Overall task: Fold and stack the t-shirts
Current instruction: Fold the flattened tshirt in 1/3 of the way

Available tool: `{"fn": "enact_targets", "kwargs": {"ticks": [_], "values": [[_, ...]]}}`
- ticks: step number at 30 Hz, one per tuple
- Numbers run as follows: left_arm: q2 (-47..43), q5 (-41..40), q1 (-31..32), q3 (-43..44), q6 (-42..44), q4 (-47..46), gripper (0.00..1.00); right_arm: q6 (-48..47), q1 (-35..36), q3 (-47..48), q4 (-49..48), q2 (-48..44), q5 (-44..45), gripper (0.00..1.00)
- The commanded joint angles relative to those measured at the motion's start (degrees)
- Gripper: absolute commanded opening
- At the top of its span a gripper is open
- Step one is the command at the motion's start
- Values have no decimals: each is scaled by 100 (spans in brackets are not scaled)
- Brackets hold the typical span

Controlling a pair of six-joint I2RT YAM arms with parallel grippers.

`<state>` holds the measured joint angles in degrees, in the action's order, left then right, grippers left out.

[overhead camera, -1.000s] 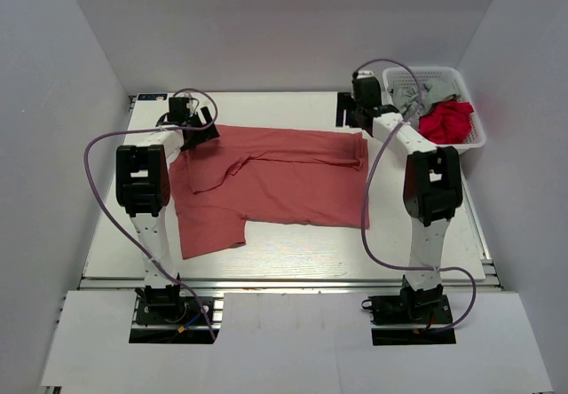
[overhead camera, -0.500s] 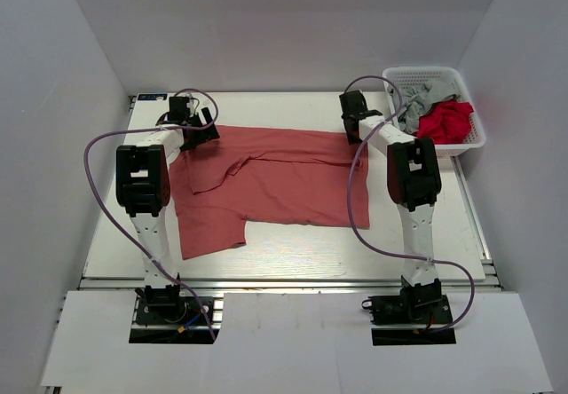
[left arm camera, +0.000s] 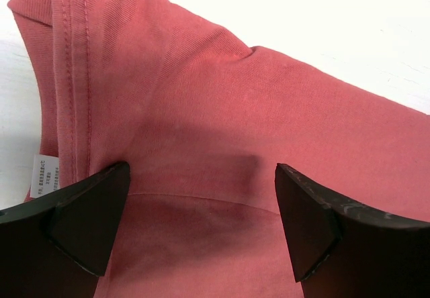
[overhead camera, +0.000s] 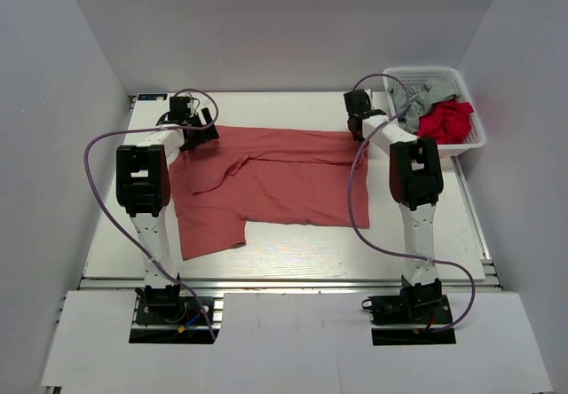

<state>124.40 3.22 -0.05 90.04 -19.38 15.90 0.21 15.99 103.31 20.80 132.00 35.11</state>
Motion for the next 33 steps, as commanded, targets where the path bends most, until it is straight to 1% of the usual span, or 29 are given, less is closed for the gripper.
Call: {"fn": "enact_targets", "kwargs": {"ticks": [1,3,4,5,7,8,10,11,16,17,18,19,20,22,27,29,33], "values": [[23,-226,-91,40,74,361,100,382,-218,67,-199,-236,-934,0],[23,-173,-91,40,127,361,100,515,-289,-12,-207,-315,-1470,0],[23,-173,-91,40,127,361,100,750,-341,-47,-242,-385,-1698,0],[23,-121,-143,40,127,361,100,840,-507,-265,-469,-638,-2423,0],[23,-59,-144,40,127,361,100,1024,-701,-581,-681,-816,-2841,0],[23,-59,-144,40,127,361,100,1077,-815,-671,-943,-1095,-3435,0],[23,3,-197,40,127,309,100,1078,-957,-961,-1103,-1360,-3887,0],[23,64,-197,40,127,308,100,1104,-1027,-1022,-1296,-1475,-4298,0],[75,249,-311,40,127,194,100,1262,-1361,-1286,-1464,-1608,-5127,0],[76,310,-311,40,127,194,100,1280,-1431,-1374,-1647,-1608,-5268,0],[76,310,-311,40,127,194,100,1393,-1519,-1436,-1745,-1669,-5669,0],[76,371,-363,40,188,194,100,1403,-1528,-1575,-1981,-1687,-5856,0],[76,372,-364,40,189,194,100,1438,-1703,-1707,-2235,-1739,-6006,0],[137,451,-364,40,189,142,100,1465,-1800,-1796,-2430,-1757,-6471,0],[190,662,-416,93,241,141,100,1359,-1827,-1551,-2151,-1441,-6465,0],[190,662,-416,145,241,141,100,1324,-1801,-1428,-2088,-1257,-6219,0],[243,714,-416,145,241,141,100,1307,-1792,-1200,-1589,-993,-5701,0]]}}
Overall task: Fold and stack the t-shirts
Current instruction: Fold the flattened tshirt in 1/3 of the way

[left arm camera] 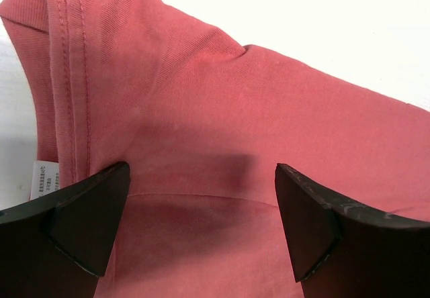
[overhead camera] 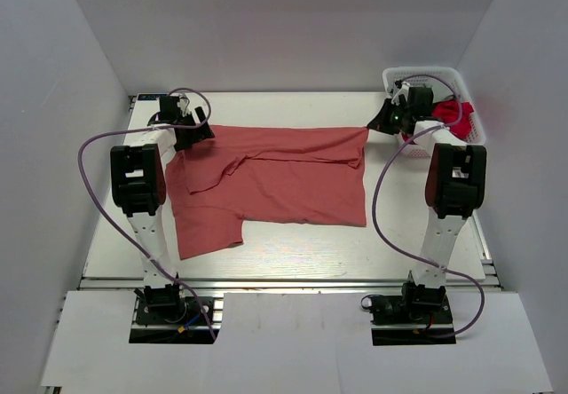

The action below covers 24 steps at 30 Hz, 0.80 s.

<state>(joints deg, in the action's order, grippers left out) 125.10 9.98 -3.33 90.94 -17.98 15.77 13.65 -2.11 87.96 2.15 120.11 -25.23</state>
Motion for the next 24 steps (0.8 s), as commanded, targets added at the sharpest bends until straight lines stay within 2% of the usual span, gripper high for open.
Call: {"fn": "enact_targets", "kwargs": {"ticks": [1,2,3,4,5,7,8,10,11,18,24], "values": [[173,39,-89,117,101,154,100,-38,26,396,346,223,500,0],[173,100,-89,117,101,154,100,-107,61,449,434,284,571,0],[173,101,-89,117,101,154,100,-99,62,545,479,328,624,4],[173,162,-89,117,101,154,100,-143,70,581,549,328,642,9],[173,162,-89,117,101,154,100,-143,96,634,558,311,660,20],[173,215,-89,179,101,154,100,-230,123,687,672,267,678,25],[173,215,-89,179,101,154,100,-240,167,757,725,206,791,38],[173,267,-89,240,101,154,100,-353,193,819,778,144,845,47],[173,268,-89,240,101,154,100,-372,193,828,795,74,897,55],[173,321,-89,240,101,154,100,-618,711,1082,1225,21,871,58],[173,321,-89,240,101,207,100,-355,1151,319,1270,-427,888,58]]}}
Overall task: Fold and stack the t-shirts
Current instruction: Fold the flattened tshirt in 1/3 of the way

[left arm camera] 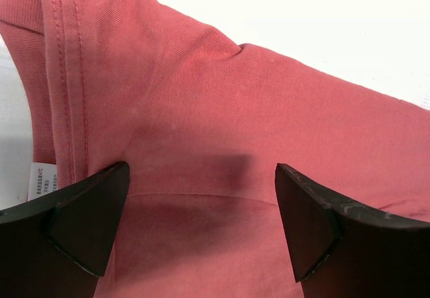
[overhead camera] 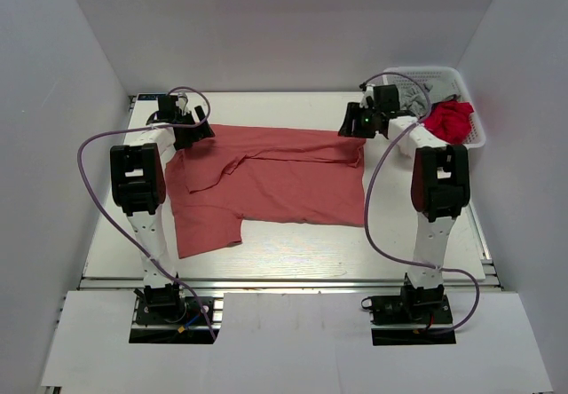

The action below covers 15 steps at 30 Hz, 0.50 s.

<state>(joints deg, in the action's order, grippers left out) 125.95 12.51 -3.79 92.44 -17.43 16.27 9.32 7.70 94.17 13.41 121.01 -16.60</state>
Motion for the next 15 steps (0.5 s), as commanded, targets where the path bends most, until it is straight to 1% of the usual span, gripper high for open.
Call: {"fn": "enact_targets", "kwargs": {"ticks": [1,2,3,4,5,6,7,11,15], "values": [[88,67,-43,90,47,157,100,183,274,-416,127,-665,164,58],[88,67,-43,90,47,157,100,193,310,-713,214,-762,340,58],[35,119,-43,90,47,157,100,280,337,-794,232,-798,420,58],[35,120,-43,29,47,96,100,324,398,-952,276,-938,725,55],[35,120,-43,28,47,95,100,342,407,-1127,381,-991,824,52],[35,120,-43,28,47,95,100,508,416,-1207,390,-1027,921,52],[35,120,-43,-33,47,95,100,570,416,-1408,417,-1201,1209,52],[35,173,-43,-86,-6,34,100,728,399,-1910,426,-1474,1580,52],[35,225,-43,-86,-6,34,100,843,381,-1920,426,-1458,1634,52]]}}
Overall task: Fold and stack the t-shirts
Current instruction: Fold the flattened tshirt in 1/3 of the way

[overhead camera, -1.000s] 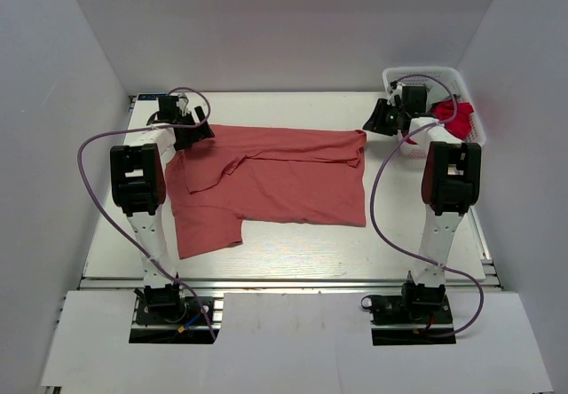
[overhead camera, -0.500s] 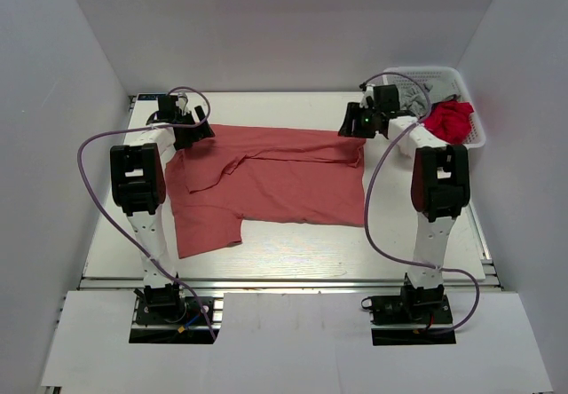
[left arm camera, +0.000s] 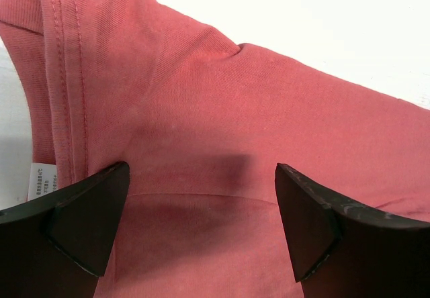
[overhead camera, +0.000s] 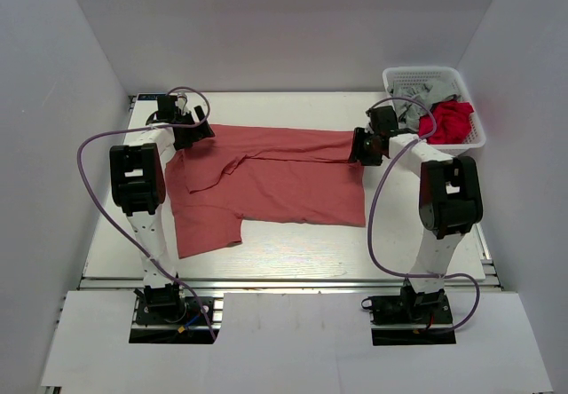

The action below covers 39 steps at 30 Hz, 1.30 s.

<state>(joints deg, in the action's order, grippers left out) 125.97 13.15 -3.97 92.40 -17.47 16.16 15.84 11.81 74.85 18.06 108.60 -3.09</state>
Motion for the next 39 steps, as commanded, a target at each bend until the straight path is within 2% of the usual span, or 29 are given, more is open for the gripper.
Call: {"fn": "enact_targets", "kwargs": {"ticks": [1,7,10,14,15,17,20,24,28,36,39], "values": [[33,162,-25,-82,-2,45,100,192,-30,47,-31,-199,292,52],[33,162,-25,-135,-2,45,100,175,-21,328,13,135,283,47],[33,162,-25,-135,-2,45,100,166,-30,329,-110,188,134,38],[33,162,-25,-135,-2,45,100,130,-39,399,-66,311,133,30],[33,162,-25,-135,-2,45,100,130,-56,425,-66,381,221,17],[33,110,-25,-135,-2,45,100,60,-56,486,-49,390,274,0],[33,109,-25,-73,-2,45,100,-281,-48,592,-5,320,283,0],[33,57,-25,-12,-2,98,100,-1185,-65,584,-5,-31,177,0],[33,56,-25,41,51,150,100,-1494,-170,522,30,-365,108,0],[85,4,-25,41,51,211,100,-2084,-250,381,-5,-357,-507,0],[85,-49,-25,94,51,264,100,-2225,-311,390,-14,-383,-482,0]]}}
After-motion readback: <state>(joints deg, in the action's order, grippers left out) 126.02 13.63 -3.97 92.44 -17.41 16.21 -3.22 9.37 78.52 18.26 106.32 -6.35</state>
